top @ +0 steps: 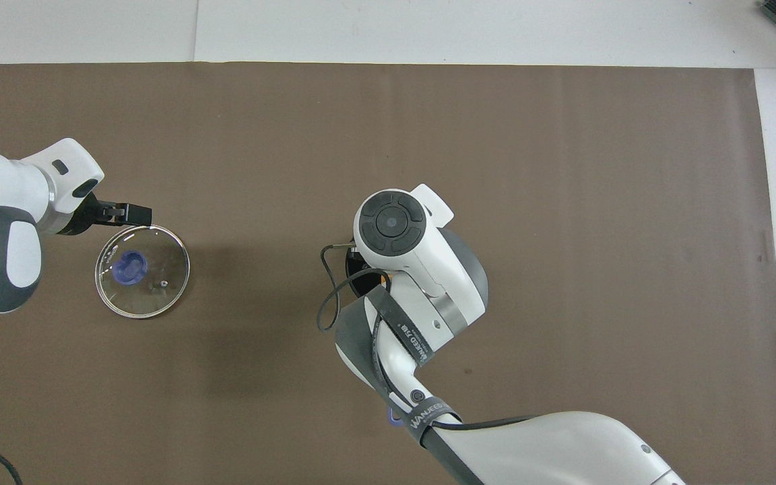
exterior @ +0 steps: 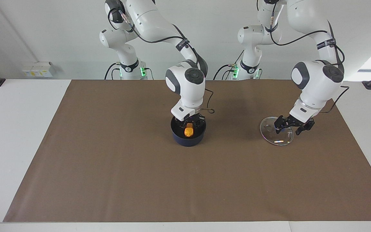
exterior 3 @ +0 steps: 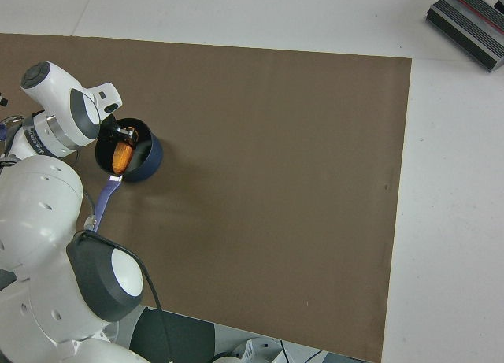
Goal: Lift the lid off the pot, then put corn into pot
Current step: 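Set the lid down with the left gripper while the right gripper lowers corn, then release the corn into the pot and withdraw the right gripper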
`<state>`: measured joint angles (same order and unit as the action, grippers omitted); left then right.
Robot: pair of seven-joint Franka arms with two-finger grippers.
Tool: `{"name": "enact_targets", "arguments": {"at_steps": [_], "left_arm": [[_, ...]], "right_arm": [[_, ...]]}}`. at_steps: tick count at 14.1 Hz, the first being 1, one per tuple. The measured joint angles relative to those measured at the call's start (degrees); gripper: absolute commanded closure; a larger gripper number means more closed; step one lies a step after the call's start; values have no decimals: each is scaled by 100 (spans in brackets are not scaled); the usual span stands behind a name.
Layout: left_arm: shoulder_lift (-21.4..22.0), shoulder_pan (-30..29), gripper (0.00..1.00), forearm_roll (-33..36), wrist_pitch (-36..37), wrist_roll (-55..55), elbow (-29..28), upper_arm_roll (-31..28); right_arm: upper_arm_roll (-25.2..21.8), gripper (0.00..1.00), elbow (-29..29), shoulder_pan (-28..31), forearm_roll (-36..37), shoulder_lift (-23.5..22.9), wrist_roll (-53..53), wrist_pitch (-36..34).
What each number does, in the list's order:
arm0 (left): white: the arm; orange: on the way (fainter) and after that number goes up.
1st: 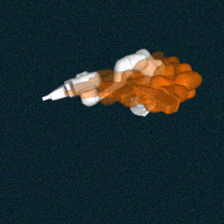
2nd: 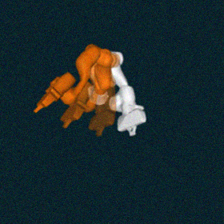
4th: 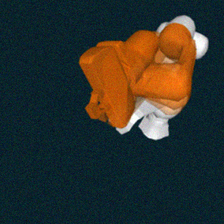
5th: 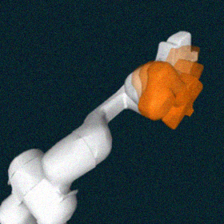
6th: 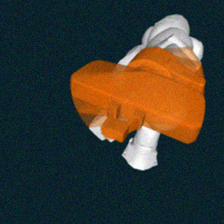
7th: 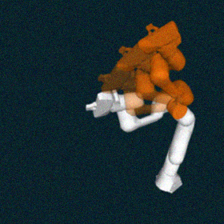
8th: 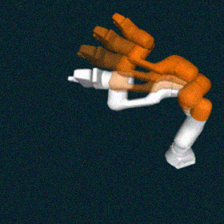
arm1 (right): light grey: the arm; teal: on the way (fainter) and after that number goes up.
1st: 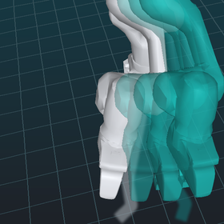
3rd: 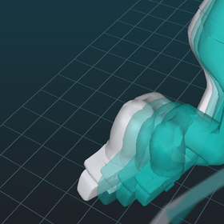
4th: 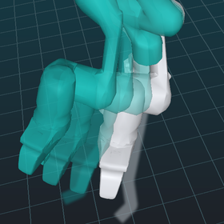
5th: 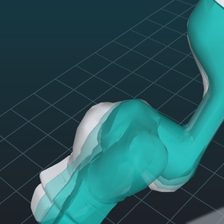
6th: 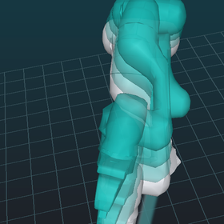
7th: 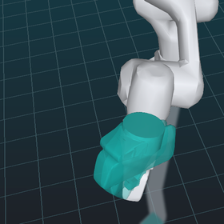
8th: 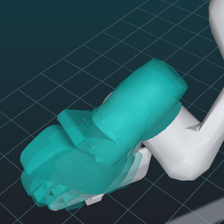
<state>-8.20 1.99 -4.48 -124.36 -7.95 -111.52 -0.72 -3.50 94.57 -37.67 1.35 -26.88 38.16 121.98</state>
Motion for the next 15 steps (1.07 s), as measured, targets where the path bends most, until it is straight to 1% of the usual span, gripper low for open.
{"name": "enact_targets", "arguments": {"at_steps": [3,4,7,8,9,11,12,13,14,15], "left_arm": [[2,-6,0,2,670,30,553,-24],[3,-12,0,3,917,95,726,-38],[21,-18,0,171,1836,282,1408,-46],[45,-18,0,236,2156,333,1653,-34],[82,-16,0,301,2491,380,1908,-18],[195,-16,0,325,2885,451,2158,-4],[292,-17,0,331,3014,472,2192,-14],[413,-20,0,334,3162,478,2194,-36],[529,-29,0,338,3334,490,2191,-58],[635,-62,0,343,3470,507,2165,-76]], "right_arm": [[-3,79,38,0,0,0,0,14],[-3,76,45,1,0,0,0,16],[-4,72,69,1,0,0,0,17],[-4,62,73,1,0,0,0,18],[-4,62,75,1,0,1,0,19],[-6,57,76,3,0,1,0,20],[-7,49,77,6,0,1,0,20],[-8,34,78,10,0,1,0,20],[-9,30,78,17,0,1,0,21],[-9,22,77,26,0,1,0,27]]}}
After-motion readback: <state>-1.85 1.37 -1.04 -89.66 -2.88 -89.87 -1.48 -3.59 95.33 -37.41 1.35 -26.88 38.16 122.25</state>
